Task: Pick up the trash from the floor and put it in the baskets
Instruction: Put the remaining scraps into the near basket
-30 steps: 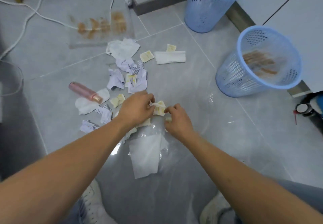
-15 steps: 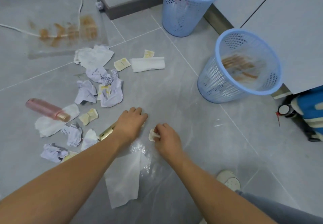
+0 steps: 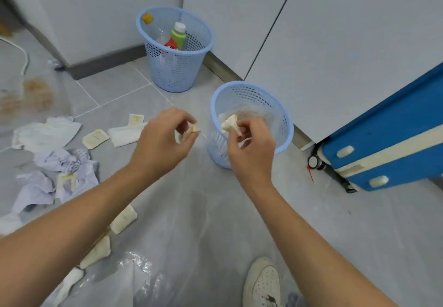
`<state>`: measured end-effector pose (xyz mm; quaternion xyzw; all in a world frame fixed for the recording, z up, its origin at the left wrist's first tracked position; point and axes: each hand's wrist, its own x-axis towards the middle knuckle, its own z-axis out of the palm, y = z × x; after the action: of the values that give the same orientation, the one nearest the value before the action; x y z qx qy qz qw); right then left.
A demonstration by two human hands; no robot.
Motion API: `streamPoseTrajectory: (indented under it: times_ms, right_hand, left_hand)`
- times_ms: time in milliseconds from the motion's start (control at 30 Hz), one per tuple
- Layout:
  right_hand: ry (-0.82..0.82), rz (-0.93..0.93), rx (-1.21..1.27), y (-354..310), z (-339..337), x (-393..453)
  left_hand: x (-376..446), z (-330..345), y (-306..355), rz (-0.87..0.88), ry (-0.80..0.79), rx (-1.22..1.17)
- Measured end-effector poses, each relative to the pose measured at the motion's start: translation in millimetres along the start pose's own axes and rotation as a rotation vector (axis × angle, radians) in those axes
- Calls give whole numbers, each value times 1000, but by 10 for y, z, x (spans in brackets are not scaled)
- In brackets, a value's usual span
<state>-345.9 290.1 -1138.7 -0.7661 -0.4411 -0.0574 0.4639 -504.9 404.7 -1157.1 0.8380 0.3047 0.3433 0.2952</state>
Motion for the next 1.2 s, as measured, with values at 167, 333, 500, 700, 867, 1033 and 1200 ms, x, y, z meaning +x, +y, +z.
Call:
streamPoseTrajectory:
  times_ms: [167, 333, 500, 700, 867, 1033, 1200]
  right_hand:
    - [-28, 117, -183, 498, -269, 571]
    - [-323, 248, -325, 641, -342, 730]
    - [-269, 79, -227, 269, -144, 562]
    - [-475, -178, -53, -395, 514, -346]
    - [-943, -75, -154, -460, 1093, -1275]
    - [-1188, -109, -282, -385, 1445, -1768]
    - [-1200, -172, -257, -361, 1650, -1931]
  left_hand:
    - [752, 480, 473, 66, -63, 6]
    - [912, 776, 525, -14, -274, 191]
    - [456, 177, 219, 6, -198, 197]
    - [-550, -680, -496, -248, -177, 237]
    - [-1631, -1013, -945, -475, -222, 282]
    - [-2415, -1021, -1005, -378, -432, 373]
    - [-2564, -584, -934, -238, -565, 397]
